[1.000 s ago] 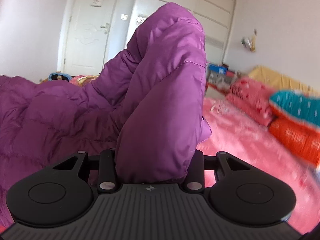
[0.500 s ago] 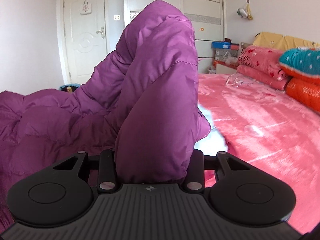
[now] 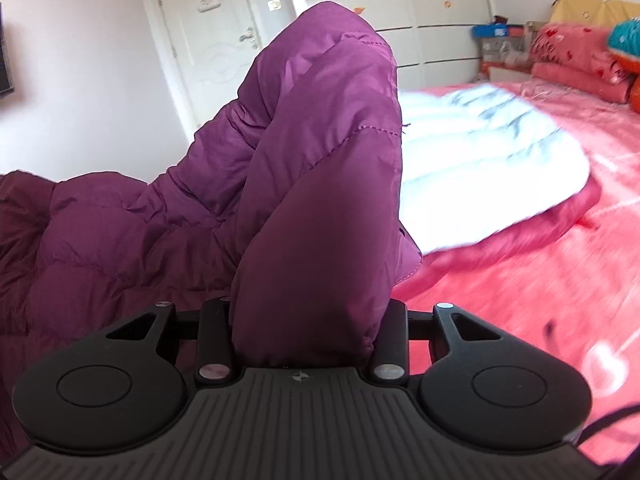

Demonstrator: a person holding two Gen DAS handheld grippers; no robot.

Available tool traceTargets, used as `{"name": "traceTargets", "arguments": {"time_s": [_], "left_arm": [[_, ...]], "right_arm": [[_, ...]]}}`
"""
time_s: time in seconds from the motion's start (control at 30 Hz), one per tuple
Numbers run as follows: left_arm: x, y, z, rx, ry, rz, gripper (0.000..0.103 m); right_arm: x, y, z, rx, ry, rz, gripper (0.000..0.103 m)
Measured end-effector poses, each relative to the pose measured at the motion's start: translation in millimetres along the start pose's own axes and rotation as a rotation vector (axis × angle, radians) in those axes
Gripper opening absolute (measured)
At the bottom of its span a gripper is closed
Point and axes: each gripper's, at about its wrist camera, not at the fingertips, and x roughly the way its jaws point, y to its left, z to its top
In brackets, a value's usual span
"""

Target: Fold large clothes

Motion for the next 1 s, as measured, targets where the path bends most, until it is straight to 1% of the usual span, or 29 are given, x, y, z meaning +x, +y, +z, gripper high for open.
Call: {"name": "traceTargets", "arguments": {"time_s": [0.2, 0.37, 0.47, 0.53, 0.6, 0.67, 0.73, 0.8, 0.9, 1.0], "left_arm": [[-37, 22, 12, -0.004, 0.005, 0.076, 0.036], [-70, 35, 28, -0.005, -0.016, 0.155, 0.036], [-85, 41, 37, -0.002, -0.053, 0.188, 0.036], [-91, 43, 43, -0.016, -0.079, 0.199, 0.036], [-93, 43, 47, -0.025, -0.104, 0.203, 0.036], [-94, 41, 50, -0.032, -0.135, 0.198, 0.036], [-95, 37, 54, -0.035, -0.16, 0.184, 0.036], [-88, 28, 62, -0.026, -0.182, 0.152, 0.036], [-81, 10, 72, -0.012, -0.209, 0.079, 0.036], [-58, -17, 83, -0.009, -0.221, -0.023, 0.036]], "right_arm": [[0, 47, -22, 0.041, 0.019, 0.07, 0.048], [-2, 85, -32, 0.08, 0.025, 0.159, 0.048], [-2, 100, -29, 0.108, 0.022, 0.202, 0.048], [-4, 112, -24, 0.126, 0.012, 0.217, 0.048], [2, 105, -13, 0.145, -0.004, 0.232, 0.048], [-2, 113, -4, 0.147, -0.022, 0.235, 0.048], [-9, 109, 7, 0.147, -0.046, 0.235, 0.048], [-17, 101, 21, 0.137, -0.077, 0.222, 0.048], [-30, 75, 49, 0.125, -0.128, 0.178, 0.048], [-49, 40, 77, 0.089, -0.188, 0.104, 0.048]]}}
